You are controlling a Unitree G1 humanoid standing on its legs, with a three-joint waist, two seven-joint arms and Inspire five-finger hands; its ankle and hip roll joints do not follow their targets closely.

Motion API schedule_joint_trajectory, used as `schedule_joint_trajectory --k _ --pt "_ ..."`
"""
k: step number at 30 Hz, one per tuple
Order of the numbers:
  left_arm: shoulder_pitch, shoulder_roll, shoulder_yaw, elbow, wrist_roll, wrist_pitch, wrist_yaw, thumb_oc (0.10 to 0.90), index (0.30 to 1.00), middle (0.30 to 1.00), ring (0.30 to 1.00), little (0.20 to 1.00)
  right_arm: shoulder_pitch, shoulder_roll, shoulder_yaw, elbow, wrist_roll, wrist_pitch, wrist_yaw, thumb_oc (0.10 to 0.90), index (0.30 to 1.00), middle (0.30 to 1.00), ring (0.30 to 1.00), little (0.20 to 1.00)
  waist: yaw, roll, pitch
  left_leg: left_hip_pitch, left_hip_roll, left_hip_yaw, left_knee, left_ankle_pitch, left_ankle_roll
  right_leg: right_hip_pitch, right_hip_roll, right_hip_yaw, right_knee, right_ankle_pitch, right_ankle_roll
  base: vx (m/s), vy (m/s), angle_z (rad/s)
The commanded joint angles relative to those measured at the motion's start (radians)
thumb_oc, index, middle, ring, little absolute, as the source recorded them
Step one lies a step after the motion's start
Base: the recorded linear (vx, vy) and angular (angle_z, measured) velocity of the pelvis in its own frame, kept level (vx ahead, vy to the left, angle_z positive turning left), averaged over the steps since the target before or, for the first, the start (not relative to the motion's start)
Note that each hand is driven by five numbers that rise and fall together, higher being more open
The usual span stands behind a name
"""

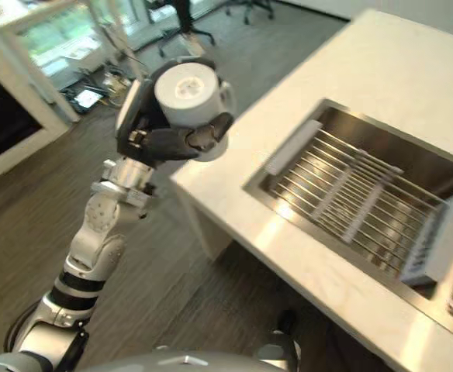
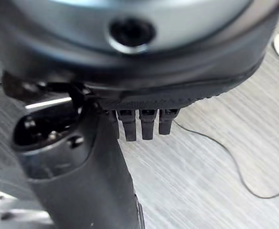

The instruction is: Place the dishes in the dishwasher.

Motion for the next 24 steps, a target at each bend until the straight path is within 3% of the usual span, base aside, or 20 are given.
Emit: schedule_joint_trajectory --k 1,2,3,5,6,7,8,9,10,11,12,13,14,16,17,18,21,24 --pt "0.044 0.039 0.061 -0.101 -0.004 -0.080 -0.033 0.400 0.300 0.300 0.300 0.300 -0.062 0.019 0.058 0.038 0.025 -0.011 0.003 0.800 0.900 0.900 0.900 0.900 -0.002 0.021 -0.107 0.140 -0.018 -0.073 -0.168 0.175 0.035 -0.073 0.065 0.047 -0.053 -0.027 0.104 -0.18 0.358 0.74" --pt "0.044 0.039 0.061 -0.101 -0.004 -0.080 -0.033 0.400 0.300 0.300 0.300 0.300 -0.062 0.019 0.058 0.038 0.025 -0.011 0.003 0.800 0.900 0.900 0.900 0.900 -0.002 0.021 -0.107 0.140 -0.018 -0.073 -0.168 0.175 0.035 -0.073 0.065 0.047 -0.053 -0.027 0.104 -0.20 0.602 0.81" --pt "0.077 0.029 0.036 -0.083 0.011 -0.066 -0.066 0.400 0.300 0.300 0.300 0.300 -0.138 0.041 0.031 0.113 0.035 0.013 -0.028 0.800 0.900 0.900 0.900 0.900 0.038 0.016 -0.119 0.147 -0.055 -0.075 -0.186 0.041 0.059 -0.063 0.010 0.043 -0.053 0.000 0.134 -0.11 0.518 0.85" --pt "0.113 0.053 0.024 -0.080 0.039 -0.052 -0.081 0.400 0.300 0.300 0.300 0.300 -0.200 0.047 -0.024 0.141 0.073 0.013 -0.047 0.800 0.900 0.900 0.900 0.900 0.094 -0.009 -0.106 0.135 -0.109 -0.099 -0.180 -0.047 0.100 -0.056 -0.045 0.054 -0.029 0.022 0.149 -0.22 0.594 1.46" --pt "0.125 0.117 0.033 -0.069 0.127 -0.061 -0.075 0.400 0.300 0.300 0.300 0.300 -0.220 0.054 -0.074 0.127 0.108 0.008 -0.049 0.800 0.900 0.900 0.900 0.900 0.123 -0.030 -0.075 0.102 -0.146 -0.148 -0.187 -0.037 0.113 -0.061 -0.084 0.100 0.016 0.049 0.150 -0.30 0.472 1.26" --pt "0.130 0.146 0.033 -0.069 0.170 -0.068 -0.058 0.400 0.300 0.300 0.300 0.300 -0.229 0.060 -0.085 0.122 0.119 0.005 -0.047 0.800 0.900 0.900 0.900 0.900 0.114 -0.040 -0.063 0.086 -0.168 -0.184 -0.199 -0.024 0.123 -0.080 -0.089 0.192 0.039 0.070 0.150 -0.26 0.469 1.19" --pt "0.139 0.181 0.037 -0.062 0.216 -0.078 -0.054 0.400 0.300 0.300 0.300 0.300 -0.233 0.064 -0.091 0.117 0.132 0.001 -0.048 0.800 0.900 0.900 0.900 0.900 0.106 -0.038 -0.059 0.072 -0.187 -0.227 -0.223 -0.009 0.136 -0.090 -0.056 0.319 0.054 0.059 0.150 -0.02 0.440 1.52" --pt "0.154 0.211 0.045 -0.049 0.257 -0.089 -0.033 0.400 0.300 0.300 0.300 0.300 -0.227 0.061 -0.095 0.119 0.141 -0.005 -0.047 0.800 0.900 0.900 0.900 0.900 0.101 -0.028 -0.058 0.058 -0.211 -0.276 -0.246 0.008 0.155 -0.089 0.009 0.431 0.076 0.005 0.135 0.02 0.335 2.04" --pt "0.155 0.212 0.045 -0.049 0.259 -0.090 -0.032 0.400 0.300 0.300 0.300 0.300 -0.227 0.061 -0.093 0.120 0.141 -0.006 -0.047 0.800 0.900 0.900 0.900 0.900 0.100 -0.031 -0.059 0.056 -0.214 -0.276 -0.250 0.013 0.156 -0.095 0.006 0.433 0.082 0.003 0.135 0.04 0.369 1.99" --pt "0.162 0.240 0.050 -0.040 0.304 -0.092 -0.013 0.400 0.300 0.300 0.300 0.300 -0.219 0.066 -0.093 0.114 0.152 -0.014 -0.048 0.800 0.900 0.900 0.900 0.900 0.098 -0.030 -0.056 0.038 -0.244 -0.328 -0.268 0.043 0.173 -0.094 0.080 0.508 0.112 -0.075 0.115 0.05 0.364 2.04" --pt "0.173 0.280 0.059 -0.006 0.366 -0.103 0.027 0.400 0.300 0.300 0.300 0.300 -0.195 0.080 -0.083 0.096 0.188 -0.032 -0.054 0.800 0.900 0.900 0.900 0.900 0.095 -0.033 -0.049 0.011 -0.289 -0.427 -0.283 0.078 0.199 -0.074 0.192 0.554 0.186 -0.198 0.077 0.10 0.416 2.16" --pt "0.177 0.285 0.058 0.012 0.379 -0.102 0.046 0.400 0.300 0.300 0.300 0.300 -0.184 0.089 -0.072 0.083 0.201 -0.039 -0.051 0.800 0.900 0.900 0.900 0.900 0.084 -0.034 -0.052 0.008 -0.304 -0.473 -0.297 0.087 0.211 -0.076 0.235 0.557 0.224 -0.237 0.060 0.10 0.234 2.54" --pt "0.177 0.285 0.058 0.012 0.379 -0.102 0.046 0.400 0.300 0.300 0.300 0.300 -0.183 0.089 -0.072 0.083 0.201 -0.039 -0.051 0.800 0.900 0.900 0.900 0.900 0.082 -0.034 -0.052 0.008 -0.304 -0.475 -0.298 0.086 0.210 -0.076 0.235 0.555 0.226 -0.238 0.060 0.08 0.110 2.49" --pt "0.177 0.298 0.066 0.051 0.449 -0.090 0.078 0.400 0.300 0.300 0.300 0.300 -0.162 0.100 -0.036 0.045 0.197 -0.050 -0.046 0.800 0.900 0.900 0.900 0.900 0.084 -0.049 -0.045 0.005 -0.354 -0.567 -0.310 0.117 0.223 -0.081 0.316 0.636 0.235 -0.274 0.038 0.11 0.106 1.52" --pt "0.179 0.298 0.066 0.050 0.450 -0.089 0.079 0.400 0.300 0.300 0.300 0.300 -0.161 0.101 -0.035 0.044 0.197 -0.051 -0.047 0.800 0.900 0.900 0.900 0.900 0.080 -0.050 -0.044 0.007 -0.354 -0.571 -0.310 0.117 0.223 -0.077 0.314 0.632 0.233 -0.276 0.037 0.06 -0.004 0.64" --pt "0.203 0.294 0.087 0.064 0.462 -0.097 0.096 0.400 0.300 0.300 0.300 0.300 -0.160 0.112 -0.019 0.043 0.198 -0.053 -0.055 0.800 0.900 0.900 0.900 0.900 0.101 -0.068 -0.047 -0.002 -0.373 -0.601 -0.321 0.130 0.216 -0.030 0.309 0.606 0.169 -0.286 0.015 0.03 -0.081 1.66" --pt "0.287 0.296 0.145 0.076 0.492 -0.098 0.119 0.400 0.300 0.300 0.300 0.300 -0.169 0.119 -0.006 0.056 0.178 -0.051 -0.063 0.800 0.900 0.900 0.900 0.900 0.111 -0.078 -0.088 0.000 -0.363 -0.596 -0.349 0.138 0.209 0.033 0.290 0.564 0.058 -0.257 0.020 0.10 -0.063 1.20" --pt "0.317 0.305 0.155 0.077 0.521 -0.097 0.132 0.400 0.300 0.300 0.300 0.300 -0.171 0.119 0.005 0.057 0.159 -0.053 -0.070 0.800 0.900 0.900 0.900 0.900 0.124 -0.082 -0.103 0.004 -0.365 -0.600 -0.349 0.148 0.206 0.057 0.282 0.557 0.024 -0.240 0.019 0.10 -0.016 0.29"
